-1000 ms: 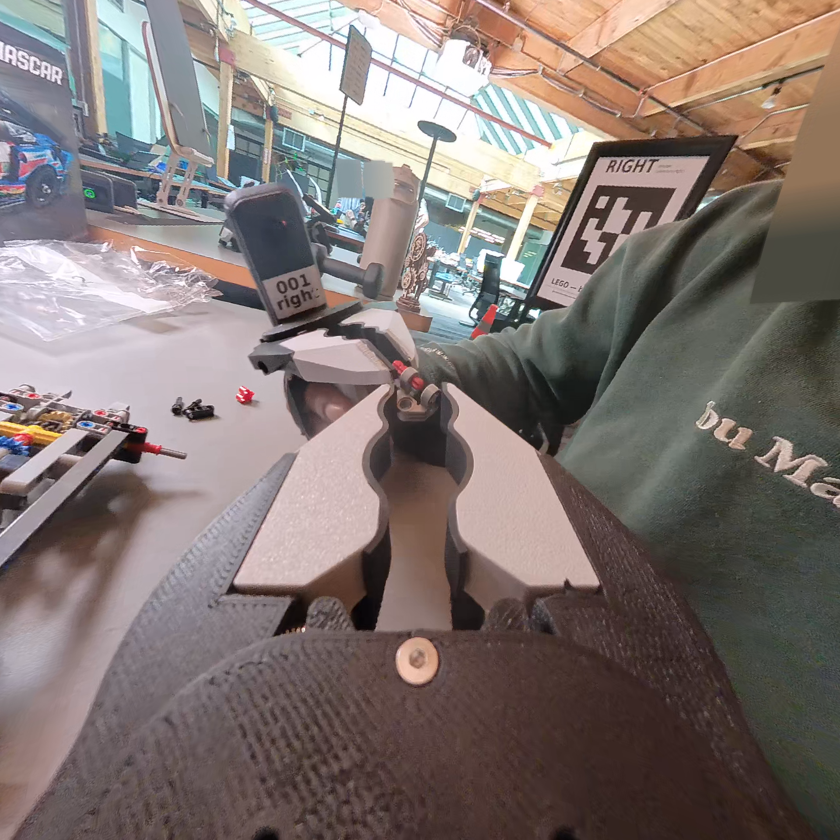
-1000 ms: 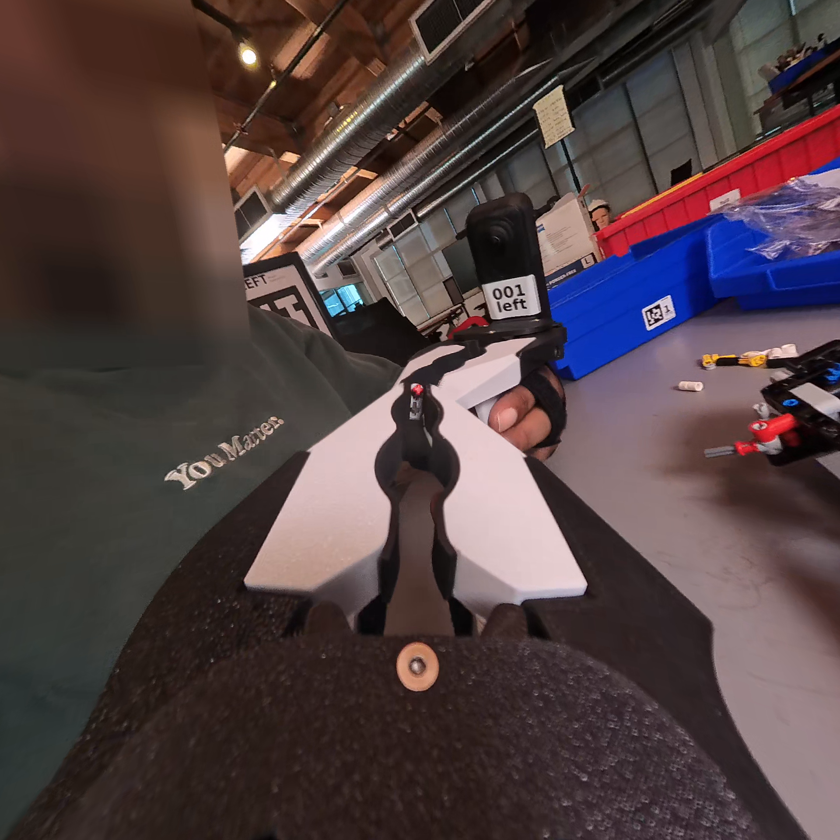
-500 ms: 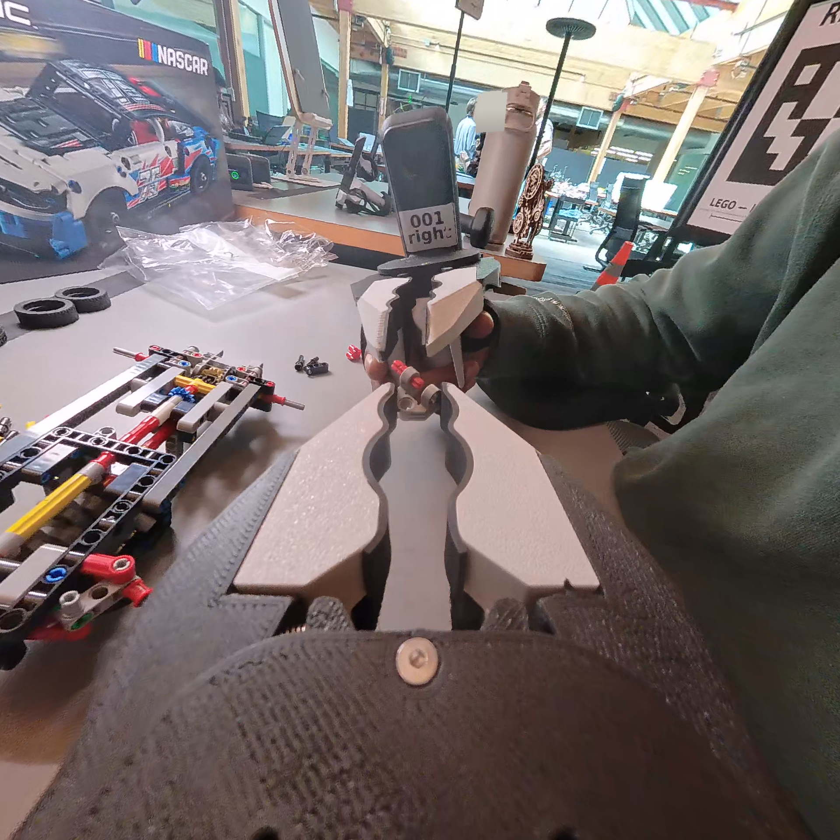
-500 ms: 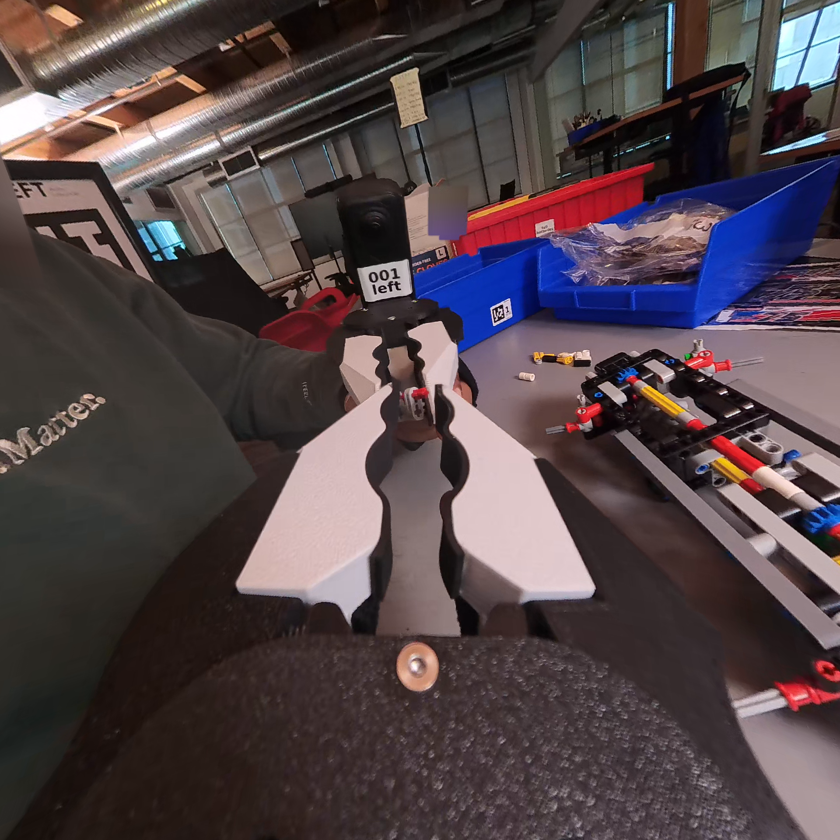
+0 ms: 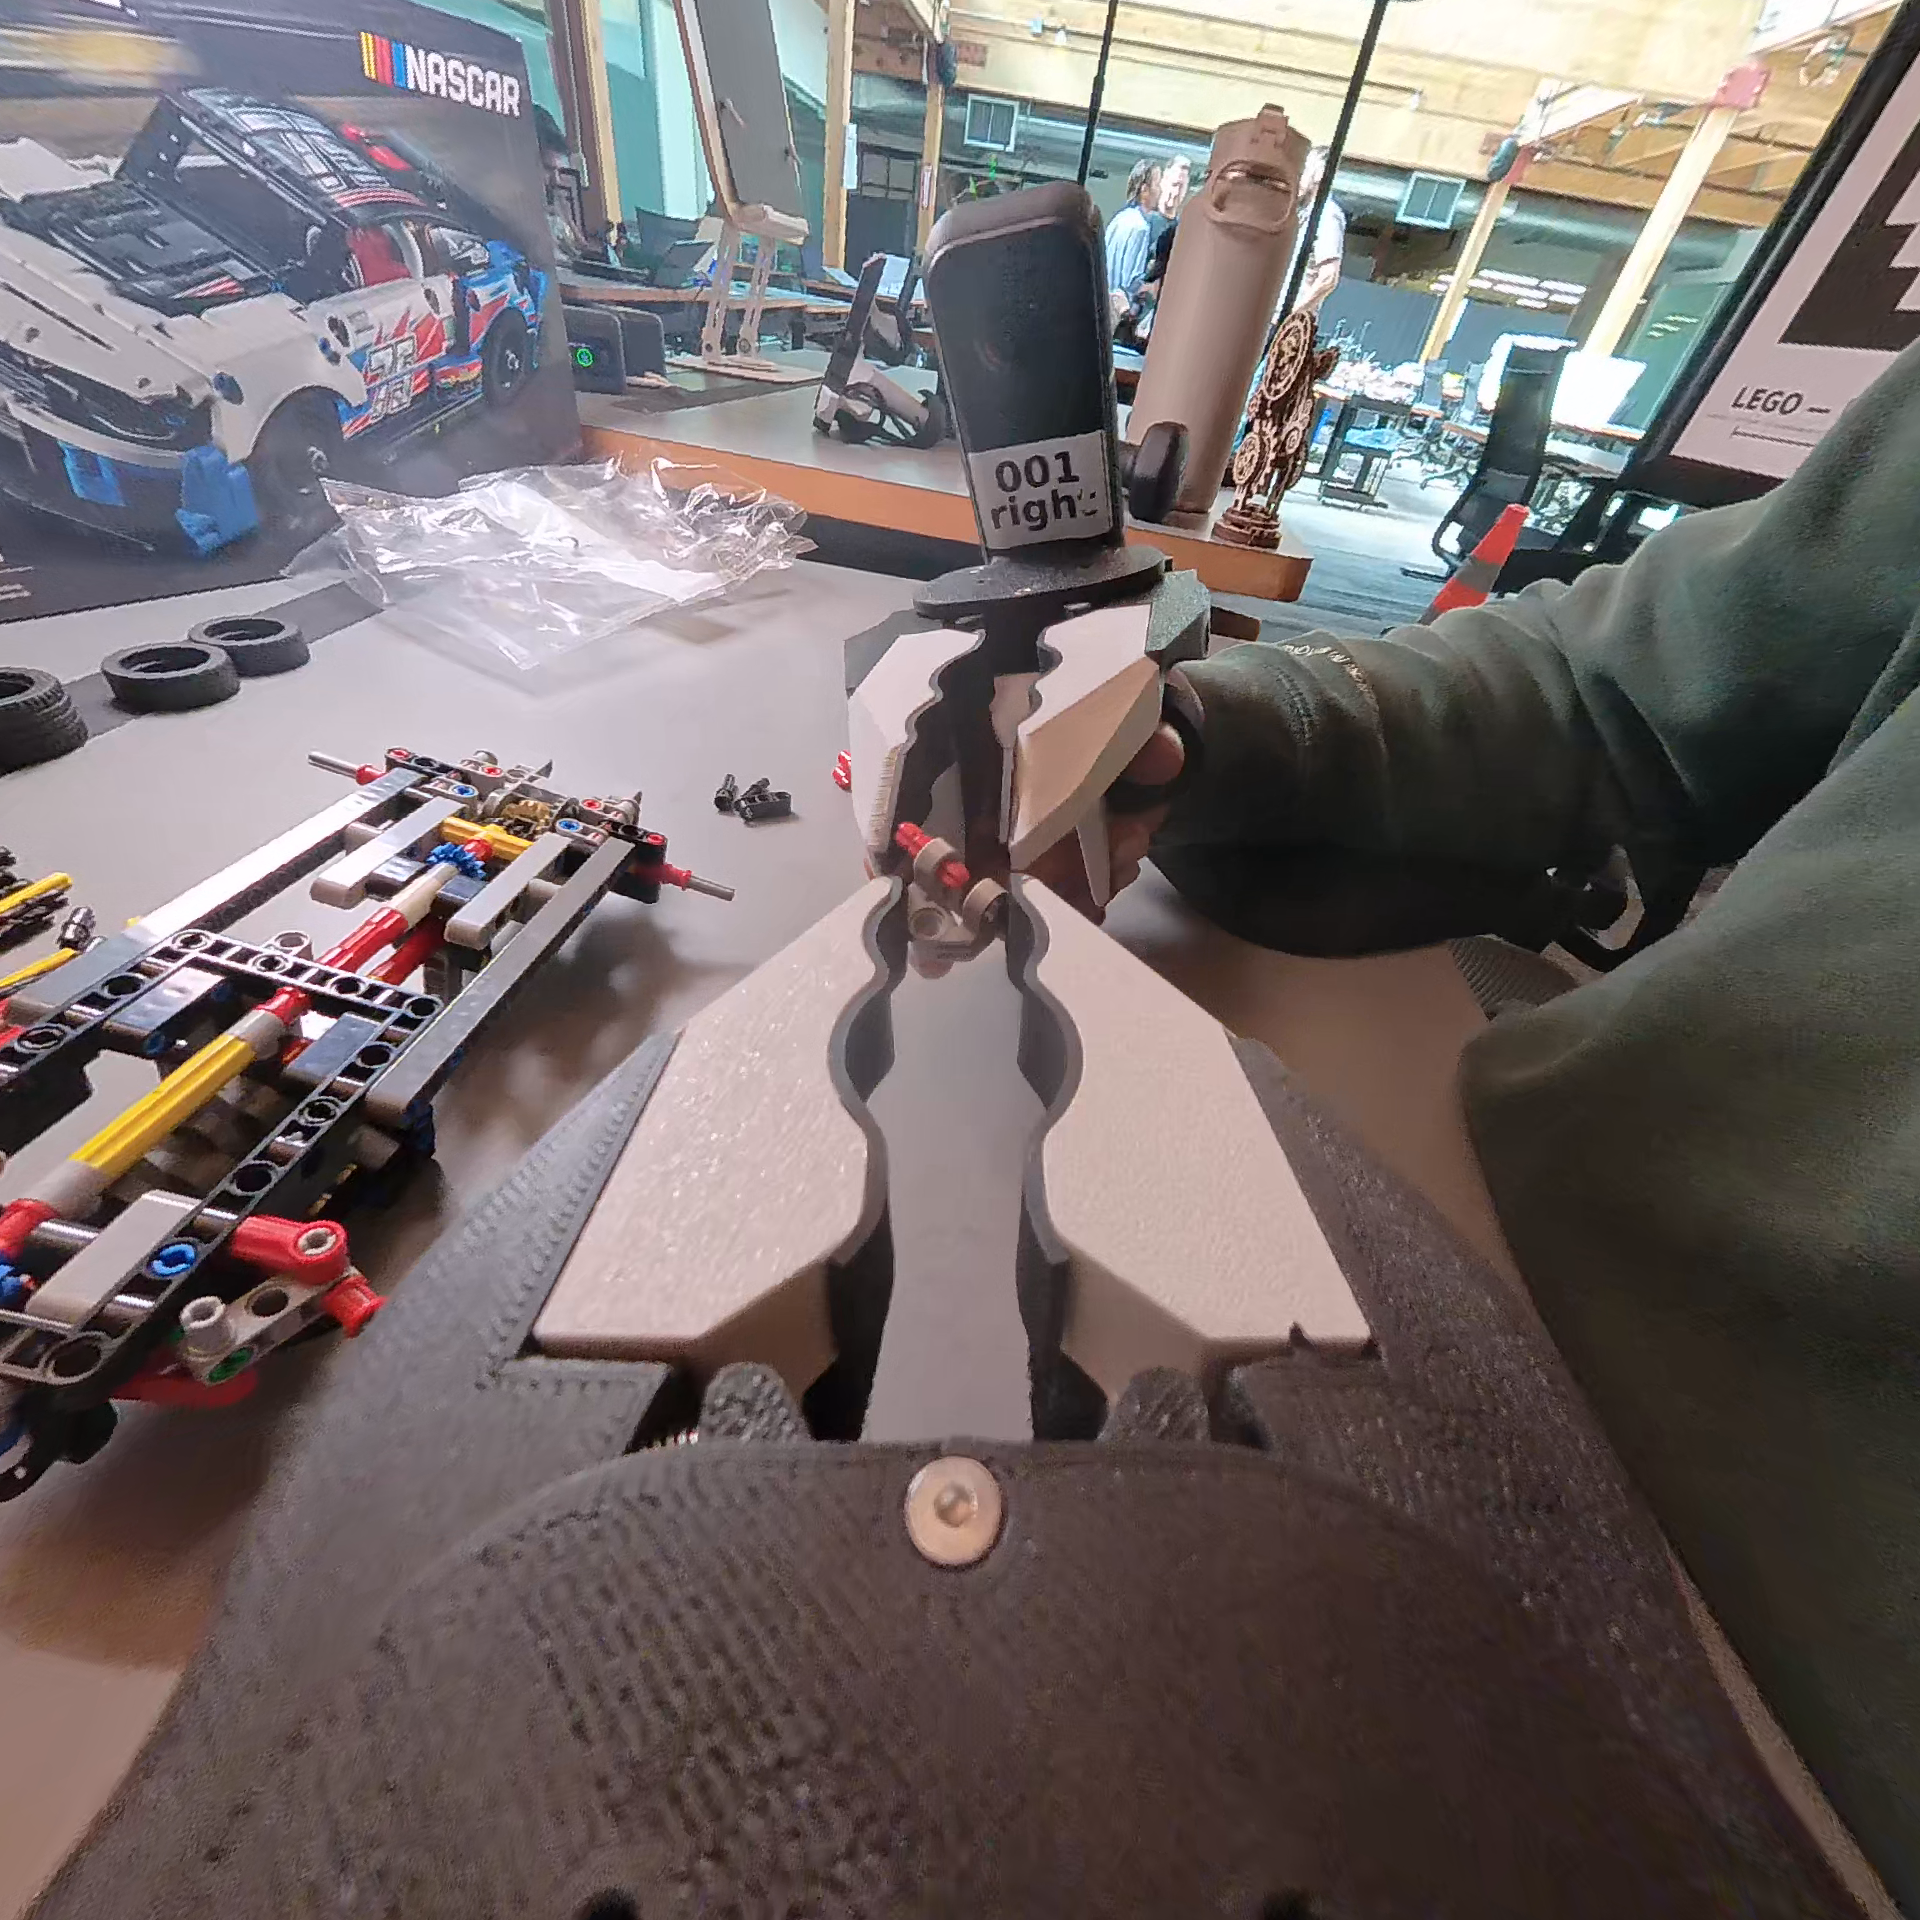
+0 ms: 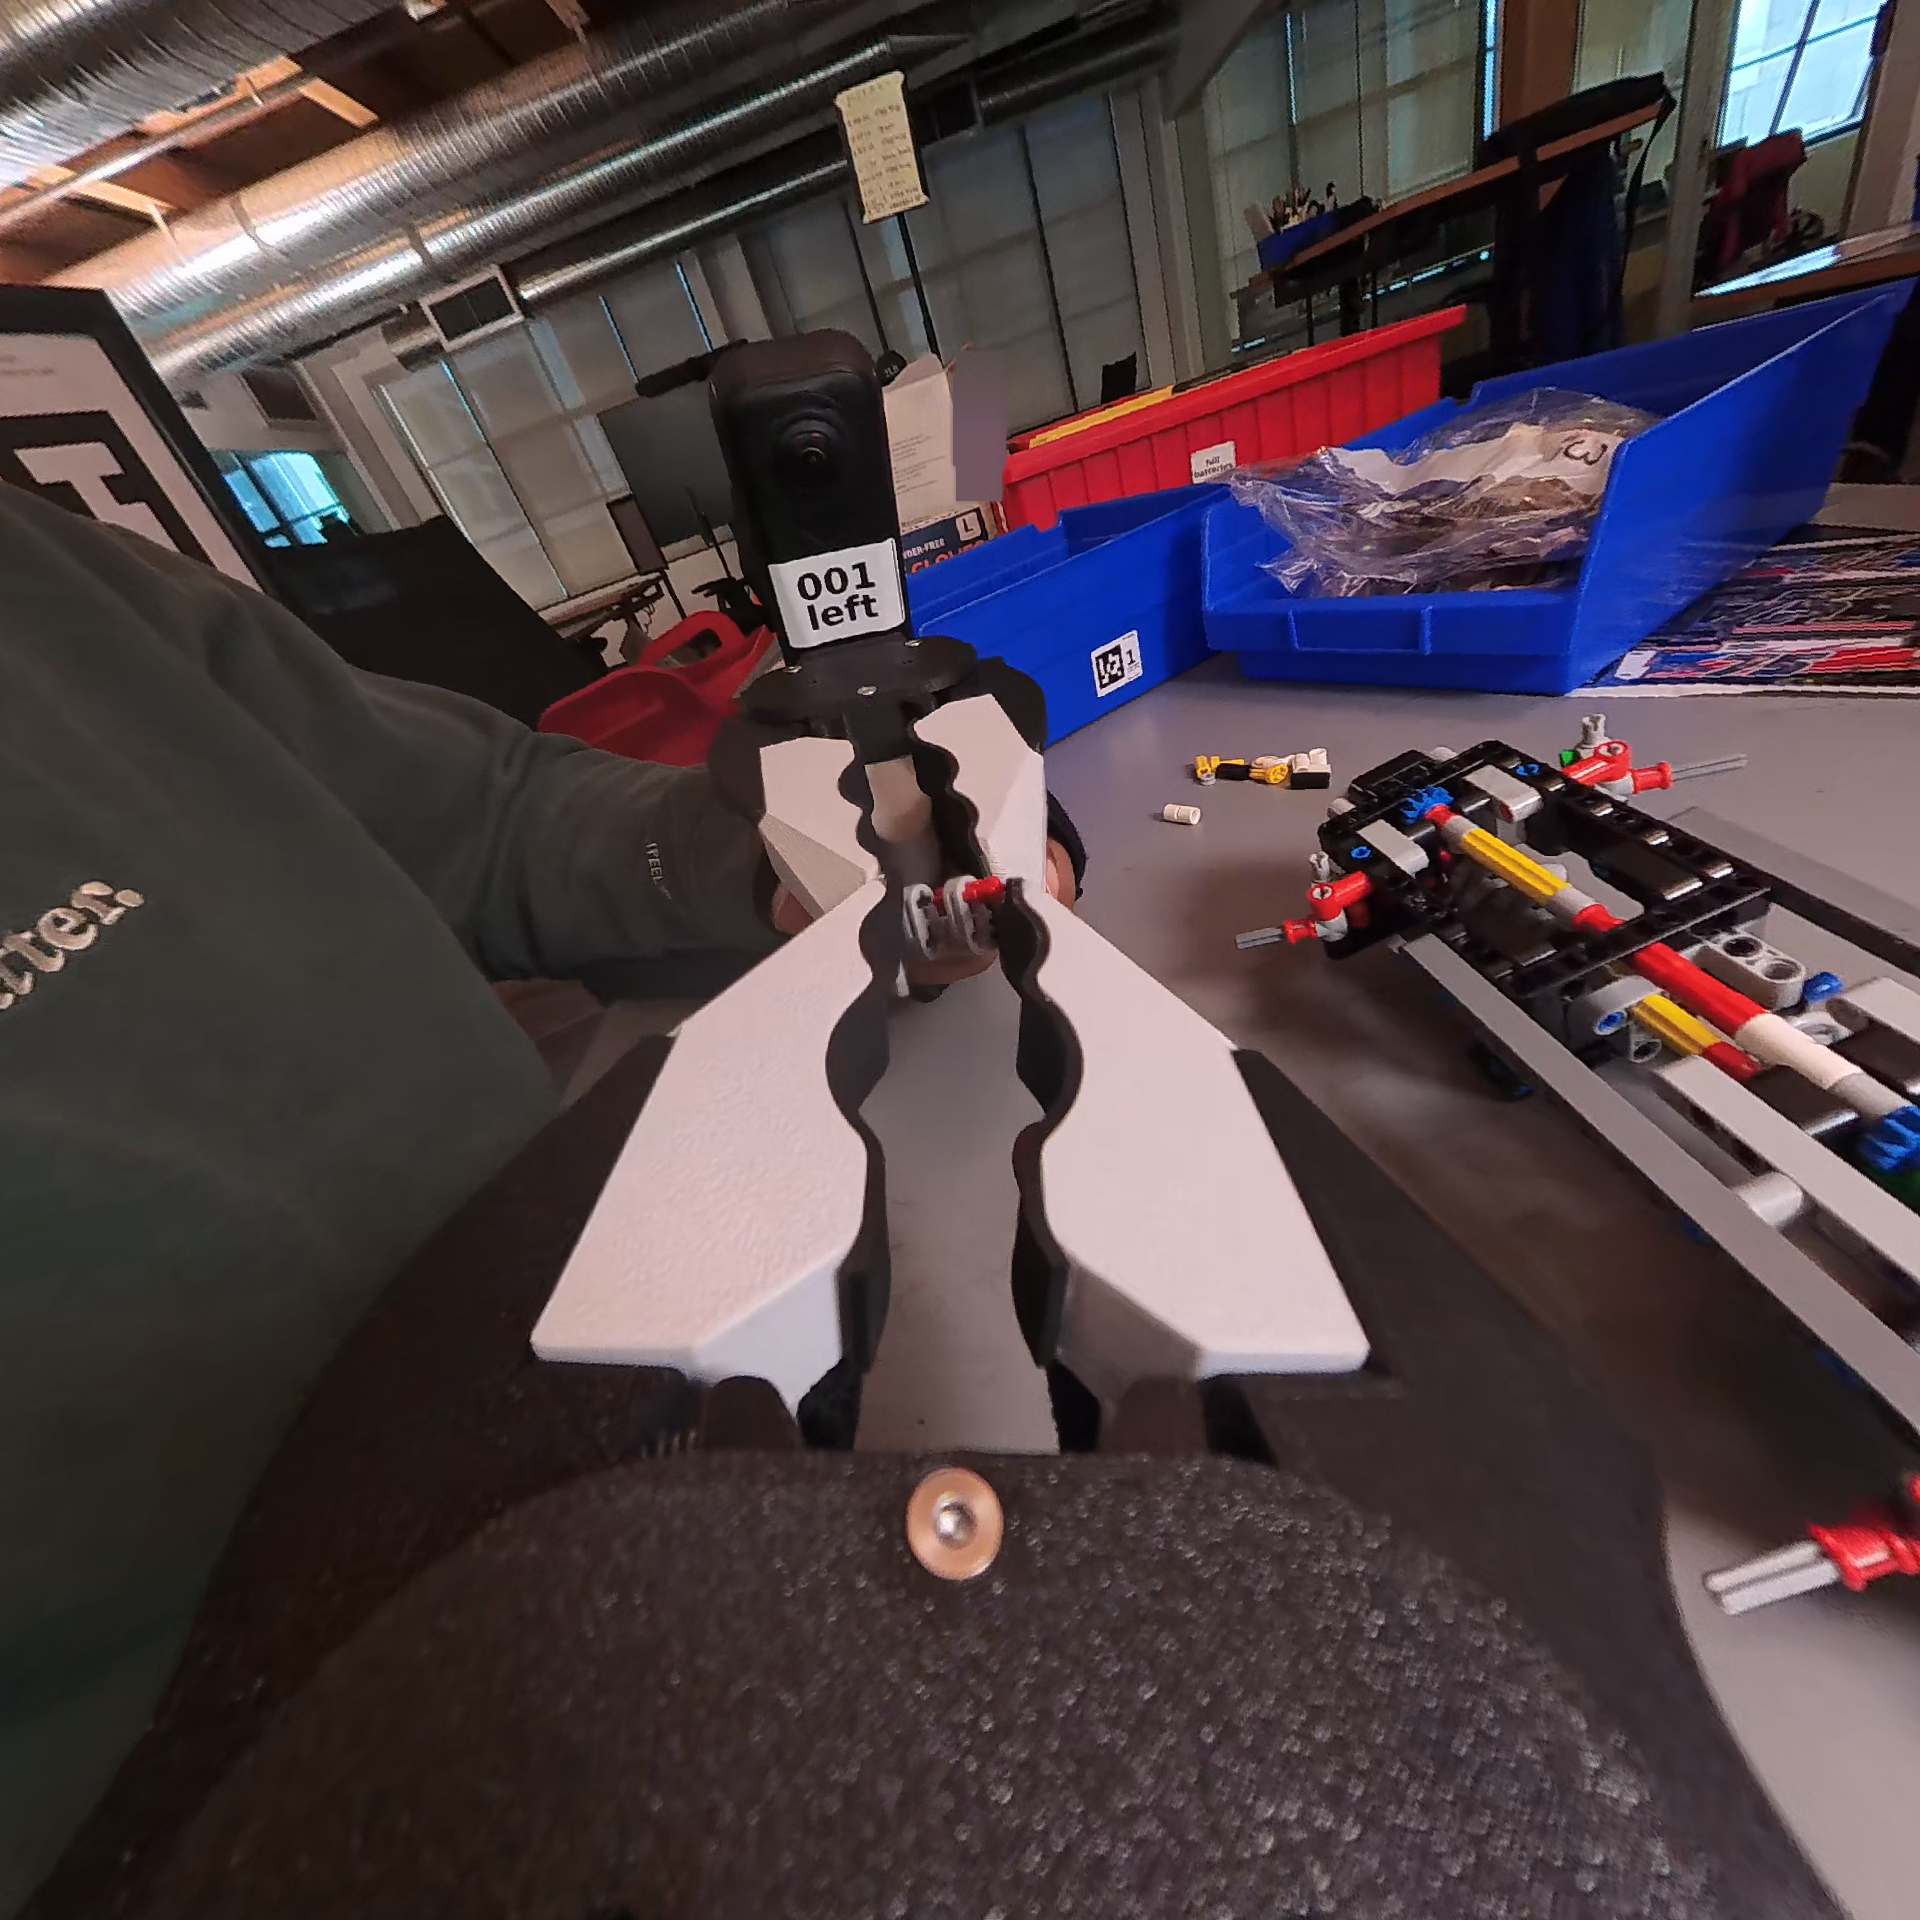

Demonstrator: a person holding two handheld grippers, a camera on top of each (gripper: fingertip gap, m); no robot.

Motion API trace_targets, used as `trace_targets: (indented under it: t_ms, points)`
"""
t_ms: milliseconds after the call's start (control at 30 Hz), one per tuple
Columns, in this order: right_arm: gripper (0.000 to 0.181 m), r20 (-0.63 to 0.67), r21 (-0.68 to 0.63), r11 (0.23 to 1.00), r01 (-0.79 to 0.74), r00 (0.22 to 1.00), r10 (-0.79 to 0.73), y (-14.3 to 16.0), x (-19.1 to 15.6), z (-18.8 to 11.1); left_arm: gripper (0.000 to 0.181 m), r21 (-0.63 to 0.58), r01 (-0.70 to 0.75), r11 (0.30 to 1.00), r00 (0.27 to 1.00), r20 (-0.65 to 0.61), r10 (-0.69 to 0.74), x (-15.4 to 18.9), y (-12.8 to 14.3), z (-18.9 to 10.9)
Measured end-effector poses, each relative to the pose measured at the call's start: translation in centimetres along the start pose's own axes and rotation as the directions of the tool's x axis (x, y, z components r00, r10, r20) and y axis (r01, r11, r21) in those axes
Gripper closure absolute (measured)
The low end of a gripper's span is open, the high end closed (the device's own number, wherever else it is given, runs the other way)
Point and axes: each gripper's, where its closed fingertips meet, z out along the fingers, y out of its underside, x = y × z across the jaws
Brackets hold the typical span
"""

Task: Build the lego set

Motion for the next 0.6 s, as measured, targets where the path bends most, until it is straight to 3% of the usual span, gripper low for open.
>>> trace_targets:
  t_ms: [367,600]
  points:
    - [0.152,-0.107,-0.081,0.996,0.032,0.993,-0.041,1.6,1.4,0.5,0.164,-0.092,0.033,0.995,0.995,0.096,-0.024,-1.7,1.8,0.2]
    - [0.157,-0.095,-0.064,0.998,0.016,0.995,-0.022,1.4,1.4,0.3,0.164,-0.064,0.053,0.997,0.997,0.063,-0.049,-1.5,1.6,0.2]
